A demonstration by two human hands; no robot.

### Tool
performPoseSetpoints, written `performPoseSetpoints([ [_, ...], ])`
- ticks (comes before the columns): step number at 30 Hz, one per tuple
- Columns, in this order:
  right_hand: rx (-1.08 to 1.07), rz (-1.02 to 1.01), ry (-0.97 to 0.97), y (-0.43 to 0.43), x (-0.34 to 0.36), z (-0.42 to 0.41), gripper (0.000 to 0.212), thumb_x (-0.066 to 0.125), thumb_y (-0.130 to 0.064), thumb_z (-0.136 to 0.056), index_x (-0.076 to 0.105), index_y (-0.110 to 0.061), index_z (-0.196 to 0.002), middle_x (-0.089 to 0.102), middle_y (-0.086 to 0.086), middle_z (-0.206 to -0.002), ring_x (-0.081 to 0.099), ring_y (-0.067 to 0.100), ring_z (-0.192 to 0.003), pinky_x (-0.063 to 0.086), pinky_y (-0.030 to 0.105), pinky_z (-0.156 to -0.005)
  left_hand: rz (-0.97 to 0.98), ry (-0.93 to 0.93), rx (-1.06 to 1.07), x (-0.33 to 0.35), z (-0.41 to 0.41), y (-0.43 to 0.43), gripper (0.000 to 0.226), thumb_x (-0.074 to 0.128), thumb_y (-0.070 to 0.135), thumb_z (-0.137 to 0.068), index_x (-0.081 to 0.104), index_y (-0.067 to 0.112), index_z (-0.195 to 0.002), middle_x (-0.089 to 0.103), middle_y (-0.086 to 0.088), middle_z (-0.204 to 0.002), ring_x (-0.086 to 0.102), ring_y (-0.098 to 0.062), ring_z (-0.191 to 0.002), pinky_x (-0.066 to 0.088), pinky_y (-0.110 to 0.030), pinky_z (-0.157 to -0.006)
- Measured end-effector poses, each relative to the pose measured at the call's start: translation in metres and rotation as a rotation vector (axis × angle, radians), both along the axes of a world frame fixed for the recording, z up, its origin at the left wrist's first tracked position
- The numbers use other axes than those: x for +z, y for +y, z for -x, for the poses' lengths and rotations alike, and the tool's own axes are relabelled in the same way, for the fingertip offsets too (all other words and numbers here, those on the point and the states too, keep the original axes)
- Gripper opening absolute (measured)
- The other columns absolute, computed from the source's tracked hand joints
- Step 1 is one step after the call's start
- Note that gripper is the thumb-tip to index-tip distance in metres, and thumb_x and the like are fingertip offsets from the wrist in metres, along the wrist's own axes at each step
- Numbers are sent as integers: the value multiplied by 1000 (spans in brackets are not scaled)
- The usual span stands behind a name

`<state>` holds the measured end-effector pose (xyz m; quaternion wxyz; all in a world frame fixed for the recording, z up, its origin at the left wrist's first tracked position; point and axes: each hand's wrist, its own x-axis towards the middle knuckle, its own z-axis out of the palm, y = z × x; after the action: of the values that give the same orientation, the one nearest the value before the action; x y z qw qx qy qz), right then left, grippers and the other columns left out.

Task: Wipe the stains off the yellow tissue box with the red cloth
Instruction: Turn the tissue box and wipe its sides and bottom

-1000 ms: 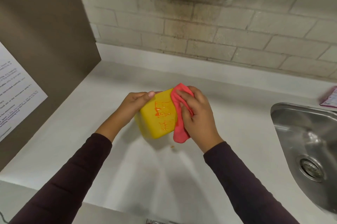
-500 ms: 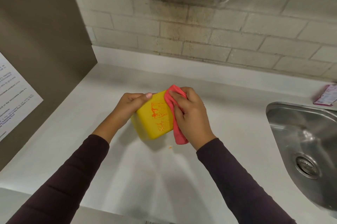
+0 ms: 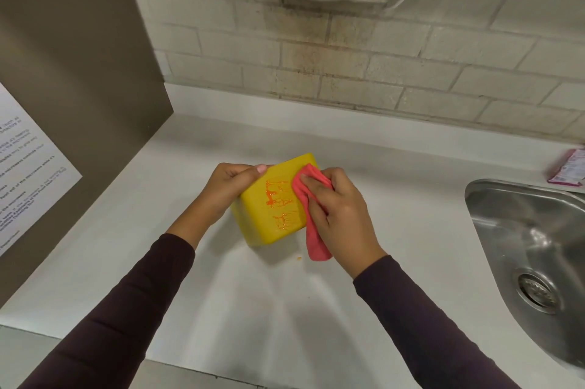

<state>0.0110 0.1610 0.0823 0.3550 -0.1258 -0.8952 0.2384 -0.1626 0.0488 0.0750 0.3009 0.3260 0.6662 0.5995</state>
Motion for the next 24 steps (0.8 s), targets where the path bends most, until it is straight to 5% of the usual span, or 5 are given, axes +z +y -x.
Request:
performPoseSetpoints([
  [2, -41, 19, 15, -2, 8, 13, 28, 58, -6, -90, 64, -9, -118, 57, 11, -98, 57, 23, -84, 49, 33, -74, 1, 4, 10, -1, -1, 0, 37, 57, 40, -78, 74, 9, -88, 71, -1, -75, 63, -13, -74, 49, -23, -73],
  [5, -58, 16, 14, -5, 15, 23, 29, 56, -6, -90, 63, -8, -118, 57, 13, -97, 57, 24, -83, 49, 33, -73, 0, -12, 46, 0, -2, -1, 25, 56, 40, -81, 76, 25, -83, 66, -15, -84, 62, -19, -78, 48, -28, -76],
  [9, -3, -36, -26, -12, 10, 15, 28, 60, -6, -89, 64, -6, -117, 58, 16, -94, 58, 30, -80, 49, 42, -71, -9, -31, 79, 2, 0, 2, 26, 52, 30, -91, 76, 33, -81, 67, -14, -84, 63, -22, -81, 49, -32, -80],
  [16, -42, -29, -43, -5, 6, -1, 27, 62, -4, -87, 67, -5, -113, 58, 17, -90, 58, 30, -75, 49, 36, -69, 25, -67, 99, 0, 3, 3, 30, 57, 45, -75, 75, 21, -78, 65, -7, -69, 62, -16, -70, 48, -30, -75],
  [24, -51, -22, -11, -14, 21, 27, 25, 60, -10, -89, 67, -3, -112, 55, 16, -87, 56, 30, -72, 46, 33, -66, 39, -69, 143, -3, -1, 3, 36, 59, 44, -80, 69, 10, -82, 64, -9, -75, 61, -20, -75, 48, -33, -79],
])
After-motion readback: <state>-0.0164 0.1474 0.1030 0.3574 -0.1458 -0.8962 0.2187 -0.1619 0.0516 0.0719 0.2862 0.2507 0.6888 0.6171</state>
